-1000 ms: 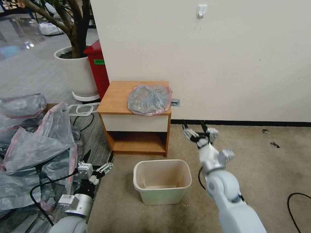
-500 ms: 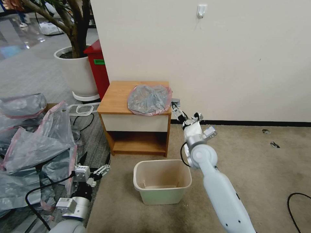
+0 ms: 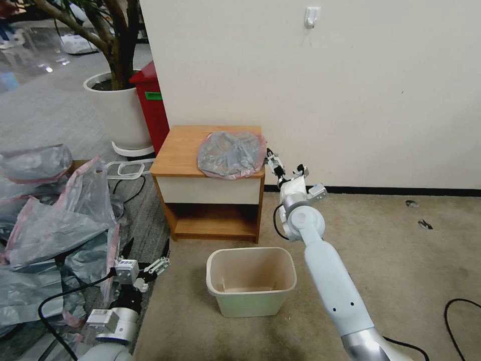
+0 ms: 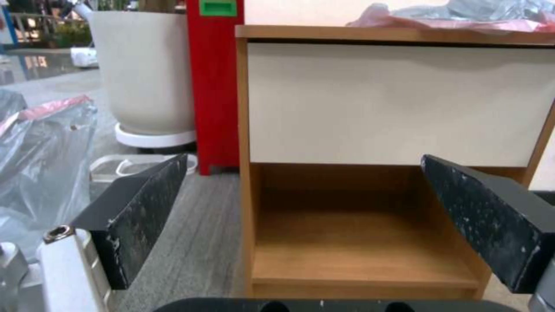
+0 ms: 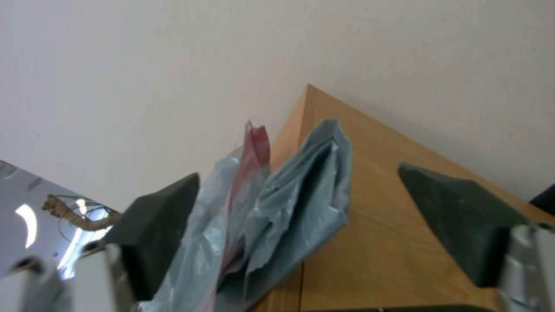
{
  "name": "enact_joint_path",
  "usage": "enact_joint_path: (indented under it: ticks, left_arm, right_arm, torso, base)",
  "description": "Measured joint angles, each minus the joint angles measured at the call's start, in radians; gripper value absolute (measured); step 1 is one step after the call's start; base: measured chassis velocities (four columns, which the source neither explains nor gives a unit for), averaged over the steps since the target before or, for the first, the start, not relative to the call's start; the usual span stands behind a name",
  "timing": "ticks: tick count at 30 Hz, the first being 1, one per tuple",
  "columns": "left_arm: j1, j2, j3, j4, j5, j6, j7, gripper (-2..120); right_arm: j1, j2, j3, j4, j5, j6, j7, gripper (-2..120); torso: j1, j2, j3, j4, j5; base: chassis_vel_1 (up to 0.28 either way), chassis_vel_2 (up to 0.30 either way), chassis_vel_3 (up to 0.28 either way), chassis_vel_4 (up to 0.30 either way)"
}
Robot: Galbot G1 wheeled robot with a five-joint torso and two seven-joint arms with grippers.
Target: Pick up the garbage bag from the table and place it over the trash can.
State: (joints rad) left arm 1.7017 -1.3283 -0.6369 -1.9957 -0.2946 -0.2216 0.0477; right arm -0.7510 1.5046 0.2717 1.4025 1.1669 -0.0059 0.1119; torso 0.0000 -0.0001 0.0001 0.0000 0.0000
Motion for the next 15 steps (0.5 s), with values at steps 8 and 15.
enact_joint_path:
  ticks: [8, 15]
  left_arm:
    - [0.003, 0.0, 0.001, 0.0, 0.003, -0.001, -0.013, 100]
    - [0.006, -0.001, 0.001, -0.001, 0.003, -0.002, -0.018, 100]
  right_arm:
    - [0.004, 0.012, 0.0, -0.015, -0.005, 0.005, -0.007, 64]
    - [0.005, 0.016, 0.003, -0.023, -0.011, 0.012, -0.015, 34]
  torso:
    - [0.0, 0.0, 0.0, 0.0001, 0.0]
    - [0.0, 0.0, 0.0, 0.0, 0.0]
  base:
    - [0.0, 0.0, 0.0, 0.0]
    - [0.0, 0.0, 0.0, 0.0]
